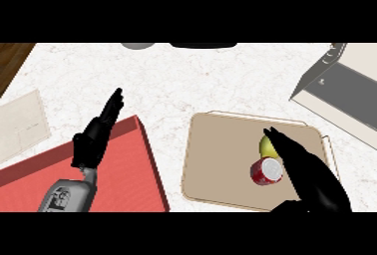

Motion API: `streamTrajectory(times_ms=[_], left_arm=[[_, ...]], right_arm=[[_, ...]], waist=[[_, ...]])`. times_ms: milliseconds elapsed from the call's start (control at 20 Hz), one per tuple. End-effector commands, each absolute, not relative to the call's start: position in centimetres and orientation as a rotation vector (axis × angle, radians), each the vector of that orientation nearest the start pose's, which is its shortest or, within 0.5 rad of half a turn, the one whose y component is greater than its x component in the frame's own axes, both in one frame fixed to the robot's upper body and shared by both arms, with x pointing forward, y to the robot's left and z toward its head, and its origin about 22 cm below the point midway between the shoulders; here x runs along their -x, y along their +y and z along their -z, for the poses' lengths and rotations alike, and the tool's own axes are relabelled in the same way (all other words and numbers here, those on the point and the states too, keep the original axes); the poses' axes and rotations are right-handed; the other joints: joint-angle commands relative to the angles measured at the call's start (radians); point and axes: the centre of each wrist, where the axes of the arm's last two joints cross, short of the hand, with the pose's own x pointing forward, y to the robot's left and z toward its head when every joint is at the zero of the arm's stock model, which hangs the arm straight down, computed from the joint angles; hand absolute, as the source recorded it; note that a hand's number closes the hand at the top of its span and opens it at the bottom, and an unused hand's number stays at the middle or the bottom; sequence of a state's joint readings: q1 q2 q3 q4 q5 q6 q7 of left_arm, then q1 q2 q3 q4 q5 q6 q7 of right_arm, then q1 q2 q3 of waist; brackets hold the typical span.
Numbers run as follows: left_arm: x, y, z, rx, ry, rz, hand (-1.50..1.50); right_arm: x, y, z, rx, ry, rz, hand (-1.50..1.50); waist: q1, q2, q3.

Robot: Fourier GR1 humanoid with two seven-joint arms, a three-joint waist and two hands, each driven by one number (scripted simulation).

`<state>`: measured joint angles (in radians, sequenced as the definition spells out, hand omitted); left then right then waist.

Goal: Pick the can from the tray and place it in the tiered shelf

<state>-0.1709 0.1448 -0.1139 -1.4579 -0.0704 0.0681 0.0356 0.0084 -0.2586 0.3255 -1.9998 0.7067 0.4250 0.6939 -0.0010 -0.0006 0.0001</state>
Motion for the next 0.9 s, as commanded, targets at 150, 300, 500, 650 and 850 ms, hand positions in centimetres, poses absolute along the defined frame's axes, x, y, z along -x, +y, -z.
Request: streamTrajectory(times_ms=[150,300,500,650,850], left_arm=[[-27.7,23.6,-2.2,-0.114,-1.579,0.284,0.00],[-28.3,21.5,-2.8,-0.104,-1.587,0.252,0.00],[-29.1,21.5,-1.9,-0.113,-1.580,0.252,0.00],[-27.7,23.0,-1.2,-0.135,-1.572,0.266,0.00],[-26.1,22.1,-0.7,-0.104,-1.572,0.251,0.00]], right_arm=[[-23.0,-20.2,-11.1,0.674,-1.056,-1.026,-1.50],[-21.6,-21.6,-6.6,0.684,-1.057,-1.018,-1.50],[-21.2,-19.5,-6.6,0.680,-1.030,-1.031,-1.50],[-22.2,-20.8,-5.4,0.675,-1.019,-1.024,-1.50],[-21.6,-19.9,-5.0,0.643,-1.038,-1.039,-1.50]], waist=[[0.003,0.000,0.000],[0.000,0.000,0.000],[-0.002,0.000,0.000],[0.000,0.000,0.000],[0.001,0.000,0.000]])
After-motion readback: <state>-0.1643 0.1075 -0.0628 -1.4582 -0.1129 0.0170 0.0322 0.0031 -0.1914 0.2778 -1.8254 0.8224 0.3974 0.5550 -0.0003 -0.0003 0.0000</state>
